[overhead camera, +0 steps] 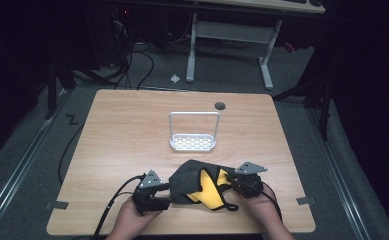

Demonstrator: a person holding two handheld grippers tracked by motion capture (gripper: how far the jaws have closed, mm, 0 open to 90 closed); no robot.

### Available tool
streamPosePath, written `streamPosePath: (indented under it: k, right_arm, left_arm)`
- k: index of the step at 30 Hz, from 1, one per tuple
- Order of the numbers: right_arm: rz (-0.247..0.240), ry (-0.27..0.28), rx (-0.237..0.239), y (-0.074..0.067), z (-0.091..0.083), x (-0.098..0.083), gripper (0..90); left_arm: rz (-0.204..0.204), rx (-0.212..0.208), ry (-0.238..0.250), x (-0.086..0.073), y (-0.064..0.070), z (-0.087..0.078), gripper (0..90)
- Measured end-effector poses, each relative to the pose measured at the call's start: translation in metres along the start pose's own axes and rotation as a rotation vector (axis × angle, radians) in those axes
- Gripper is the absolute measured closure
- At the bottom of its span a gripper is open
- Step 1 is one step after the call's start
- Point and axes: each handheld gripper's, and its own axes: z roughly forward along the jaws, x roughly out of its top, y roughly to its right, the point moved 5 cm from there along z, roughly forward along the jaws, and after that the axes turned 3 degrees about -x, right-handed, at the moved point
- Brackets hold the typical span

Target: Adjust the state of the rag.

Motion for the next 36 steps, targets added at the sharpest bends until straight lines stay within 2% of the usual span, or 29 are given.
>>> streamPosePath:
  k: [2,5,7,10,12,14,15,16,17,18,19,20,21,23,25,27,28,29,31,32,34,35,36]
  right_arm:
    - [-0.001,0.0,-0.002,0.0,0.0,0.0,84.9]
    - [-0.001,-0.003,-0.002,0.0,0.0,0.0,84.7]
    - [0.001,-0.006,0.0,-0.001,0.0,0.0,84.6]
    - [-0.002,-0.002,0.001,-0.001,0.0,-0.001,84.6]
    - [-0.004,-0.002,0.003,-0.001,0.0,-0.001,84.5]
    - [-0.003,-0.003,0.006,-0.001,0.0,-0.001,84.5]
    - [-0.003,-0.003,0.006,-0.001,0.0,-0.001,84.5]
    - [-0.003,-0.003,0.007,-0.001,0.0,-0.001,84.4]
    - [-0.003,-0.003,0.008,-0.001,0.0,-0.001,84.4]
    - [-0.003,-0.003,0.008,-0.001,0.0,-0.001,84.4]
    - [-0.002,-0.003,0.008,-0.001,0.0,-0.001,84.4]
    - [-0.003,-0.001,0.009,0.0,0.0,-0.001,84.4]
    - [-0.003,0.0,0.009,0.0,0.0,-0.001,84.4]
    - [0.0,-0.001,0.006,0.0,0.0,-0.001,84.0]
    - [0.006,-0.001,0.003,0.001,-0.001,-0.001,84.0]
    - [0.007,0.001,-0.012,0.002,-0.001,0.0,84.2]
    - [0.008,0.004,-0.015,0.003,-0.002,0.0,84.3]
    - [0.009,0.007,-0.019,0.004,-0.002,0.0,84.3]
    - [0.017,0.006,-0.026,0.006,-0.003,0.0,84.3]
    - [0.017,0.006,-0.026,0.006,-0.003,0.0,84.3]
    - [0.023,0.008,-0.039,0.008,-0.004,0.0,84.4]
    - [0.028,0.012,-0.047,0.011,-0.004,0.0,84.3]
    - [0.03,0.012,-0.049,0.012,-0.004,0.0,84.2]
  left_arm:
    - [-0.005,-0.015,0.037,0.015,0.004,0.0,38.1]
    - [-0.03,-0.043,0.061,0.033,0.005,0.007,37.3]
    - [-0.028,-0.046,0.061,0.039,0.005,0.012,36.3]
    - [-0.033,-0.054,0.038,0.055,0.006,0.029,35.6]
    - [-0.054,-0.072,0.025,0.07,0.006,0.044,35.6]
    - [-0.051,-0.059,-0.006,0.076,0.006,0.055,36.5]
    - [-0.051,-0.059,-0.006,0.076,0.006,0.055,38.6]
    - [-0.047,-0.057,-0.061,0.077,0.006,0.065,41.9]
    - [-0.038,-0.043,-0.085,0.076,0.005,0.068,48.9]
    - [-0.038,-0.043,-0.085,0.076,0.005,0.068,57.9]
    - [-0.022,-0.014,-0.105,0.073,0.002,0.068,65.0]
    - [-0.011,-0.009,-0.103,0.071,0.001,0.065,74.6]
    - [-0.002,0.0,-0.094,0.07,0.0,0.061,78.6]
    - [0.013,0.024,-0.077,0.065,-0.003,0.048,80.5]
    - [0.011,0.052,-0.058,0.059,-0.009,0.031,80.9]
    - [-0.009,0.078,-0.045,0.049,-0.017,0.014,81.2]
    - [-0.009,0.078,-0.045,0.049,-0.017,0.014,81.2]
    - [-0.019,0.104,-0.041,0.037,-0.024,-0.003,81.2]
    - [-0.038,0.123,-0.038,0.023,-0.03,-0.018,81.2]
    - [-0.038,0.123,-0.038,0.023,-0.03,-0.018,81.2]
    - [-0.069,0.136,-0.037,0.008,-0.037,-0.029,81.1]
    - [-0.099,0.142,-0.037,-0.007,-0.043,-0.036,80.9]
    - [-0.111,0.14,-0.037,-0.015,-0.046,-0.038,80.7]
